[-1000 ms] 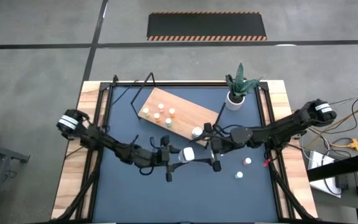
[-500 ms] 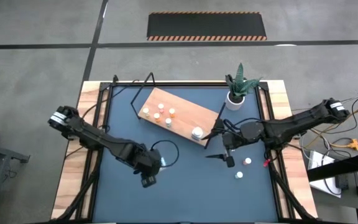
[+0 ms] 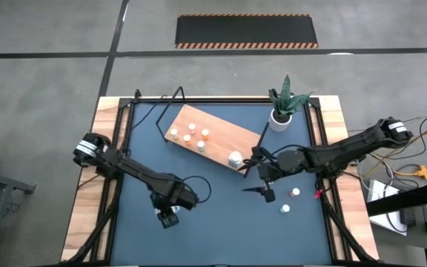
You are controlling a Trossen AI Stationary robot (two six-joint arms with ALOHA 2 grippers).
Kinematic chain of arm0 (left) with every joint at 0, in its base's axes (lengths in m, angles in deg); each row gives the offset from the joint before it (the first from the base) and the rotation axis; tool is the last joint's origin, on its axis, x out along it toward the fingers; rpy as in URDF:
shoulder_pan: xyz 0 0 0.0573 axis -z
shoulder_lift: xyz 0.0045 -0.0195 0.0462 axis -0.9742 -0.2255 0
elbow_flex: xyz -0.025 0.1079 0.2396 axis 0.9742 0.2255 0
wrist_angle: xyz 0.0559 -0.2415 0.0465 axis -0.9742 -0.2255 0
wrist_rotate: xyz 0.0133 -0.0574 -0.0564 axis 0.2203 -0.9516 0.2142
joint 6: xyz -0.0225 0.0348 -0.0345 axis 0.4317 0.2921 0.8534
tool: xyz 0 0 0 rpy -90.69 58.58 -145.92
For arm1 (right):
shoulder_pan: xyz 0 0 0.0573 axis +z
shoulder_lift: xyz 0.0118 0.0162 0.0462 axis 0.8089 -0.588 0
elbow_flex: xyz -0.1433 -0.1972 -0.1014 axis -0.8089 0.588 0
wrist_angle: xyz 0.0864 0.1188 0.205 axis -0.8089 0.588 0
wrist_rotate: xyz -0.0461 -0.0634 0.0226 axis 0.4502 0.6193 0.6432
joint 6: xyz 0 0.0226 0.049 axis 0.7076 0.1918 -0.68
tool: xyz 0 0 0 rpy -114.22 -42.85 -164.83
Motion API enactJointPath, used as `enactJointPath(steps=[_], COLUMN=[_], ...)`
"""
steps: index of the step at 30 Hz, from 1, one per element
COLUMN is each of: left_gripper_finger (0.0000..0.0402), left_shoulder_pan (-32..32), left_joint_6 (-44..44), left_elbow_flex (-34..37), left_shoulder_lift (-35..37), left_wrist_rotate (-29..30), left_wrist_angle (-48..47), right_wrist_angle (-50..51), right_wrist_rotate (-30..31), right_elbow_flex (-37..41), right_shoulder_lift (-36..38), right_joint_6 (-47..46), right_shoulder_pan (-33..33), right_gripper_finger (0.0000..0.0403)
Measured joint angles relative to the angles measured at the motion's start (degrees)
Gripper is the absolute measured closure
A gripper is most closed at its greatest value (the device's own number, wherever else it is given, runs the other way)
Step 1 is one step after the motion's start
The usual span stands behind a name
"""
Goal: Pick and place medicine bottles onto shelf by color
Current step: Put the white pill bottle on the shelf
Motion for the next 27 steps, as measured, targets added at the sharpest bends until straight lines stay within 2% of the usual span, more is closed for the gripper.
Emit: enactJointPath(steps=[21,27], left_gripper_finger=[0.0232,0.0197], left_shoulder_pan=[-3.22,-4.30], left_joint_6=[-0.46,-4.48], left_elbow_flex=[0.00,0.00], left_shoulder_lift=[-0.74,-0.74], left_wrist_rotate=[-5.03,-5.70], left_wrist_angle=[0.19,0.47], right_wrist_angle=[0.05,1.04], right_wrist_rotate=[-0.01,-0.02], right_elbow_flex=[0.00,0.00], right_shoulder_lift=[-1.19,-1.19], right_joint_6=[-0.09,-0.60], right_shoulder_pan=[0.02,0.02], right_gripper_finger=[0.0076,0.0076])
